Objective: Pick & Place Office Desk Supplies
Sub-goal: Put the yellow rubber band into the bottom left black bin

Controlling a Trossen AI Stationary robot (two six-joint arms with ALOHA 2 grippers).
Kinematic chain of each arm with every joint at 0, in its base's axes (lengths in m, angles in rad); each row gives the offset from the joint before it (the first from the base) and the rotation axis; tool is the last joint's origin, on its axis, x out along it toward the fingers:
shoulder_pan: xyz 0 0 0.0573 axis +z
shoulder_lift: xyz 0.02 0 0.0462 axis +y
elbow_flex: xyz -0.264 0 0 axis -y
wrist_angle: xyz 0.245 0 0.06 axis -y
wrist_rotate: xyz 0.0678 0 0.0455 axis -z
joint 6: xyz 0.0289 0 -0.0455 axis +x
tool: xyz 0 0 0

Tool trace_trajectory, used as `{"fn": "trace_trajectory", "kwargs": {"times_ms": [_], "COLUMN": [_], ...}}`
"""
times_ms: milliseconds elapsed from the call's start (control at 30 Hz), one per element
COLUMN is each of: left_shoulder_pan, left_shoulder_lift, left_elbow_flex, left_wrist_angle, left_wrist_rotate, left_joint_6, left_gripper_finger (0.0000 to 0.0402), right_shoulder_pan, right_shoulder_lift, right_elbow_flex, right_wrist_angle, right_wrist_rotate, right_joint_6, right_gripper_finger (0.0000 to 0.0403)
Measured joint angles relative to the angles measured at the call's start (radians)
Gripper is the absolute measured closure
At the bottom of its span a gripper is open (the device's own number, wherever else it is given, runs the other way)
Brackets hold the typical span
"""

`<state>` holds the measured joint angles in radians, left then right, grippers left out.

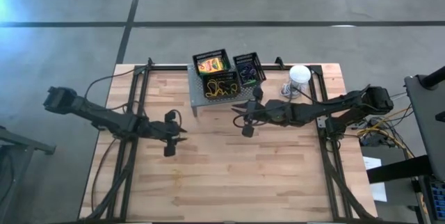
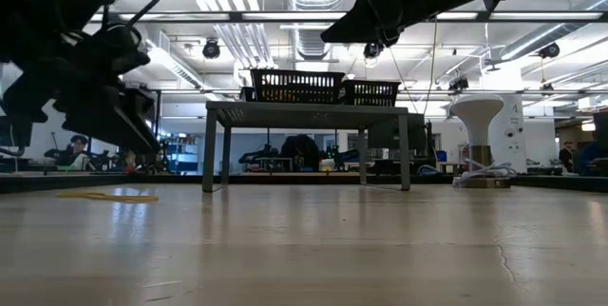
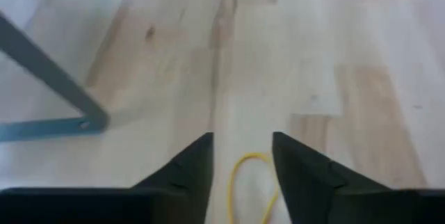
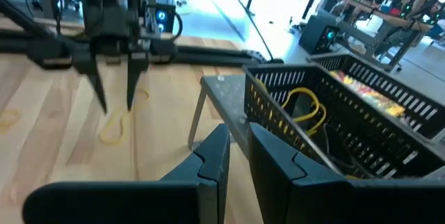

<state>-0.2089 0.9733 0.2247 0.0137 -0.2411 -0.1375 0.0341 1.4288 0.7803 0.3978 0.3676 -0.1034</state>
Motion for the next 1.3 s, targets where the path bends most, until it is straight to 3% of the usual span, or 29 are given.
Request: {"fn": "trace_trajectory", "kwargs": {"times_ms": [167, 400, 900, 1167, 1300], "left_shoulder_pan": [0.0, 0.0, 0.0, 0.0, 0.0], "left_shoulder_lift": [0.0, 0.0, 0.008, 0.166, 0.23], "left_elbow_flex": [-0.112, -0.164, -0.166, -0.148, -0.129], "left_wrist_angle": [0.193, 0.197, 0.155, 0.22, 0.271], "left_wrist_rotate": [0.047, 0.013, 0.048, 0.061, 0.06], "left_joint_6": [-0.018, -0.055, -0.055, -0.055, -0.05], "left_gripper_finger": [0.0198, 0.0168, 0.019, 0.0195, 0.023], "right_shoulder_pan": [0.0, 0.0, 0.0, 0.0, 0.0], "right_shoulder_lift": [0.0, 0.0, 0.0, 0.0, 0.0], "right_elbow_flex": [0.001, 0.001, 0.001, 0.001, 0.001], "right_wrist_angle": [0.01, 0.012, 0.012, 0.011, 0.01], "right_wrist_rotate": [0.0, 0.0, 0.0, 0.0, 0.0], "right_joint_6": [-0.002, -0.002, -0.001, -0.001, -0.001], "right_gripper_finger": [0.0355, 0.0355, 0.0355, 0.0355, 0.0355]}}
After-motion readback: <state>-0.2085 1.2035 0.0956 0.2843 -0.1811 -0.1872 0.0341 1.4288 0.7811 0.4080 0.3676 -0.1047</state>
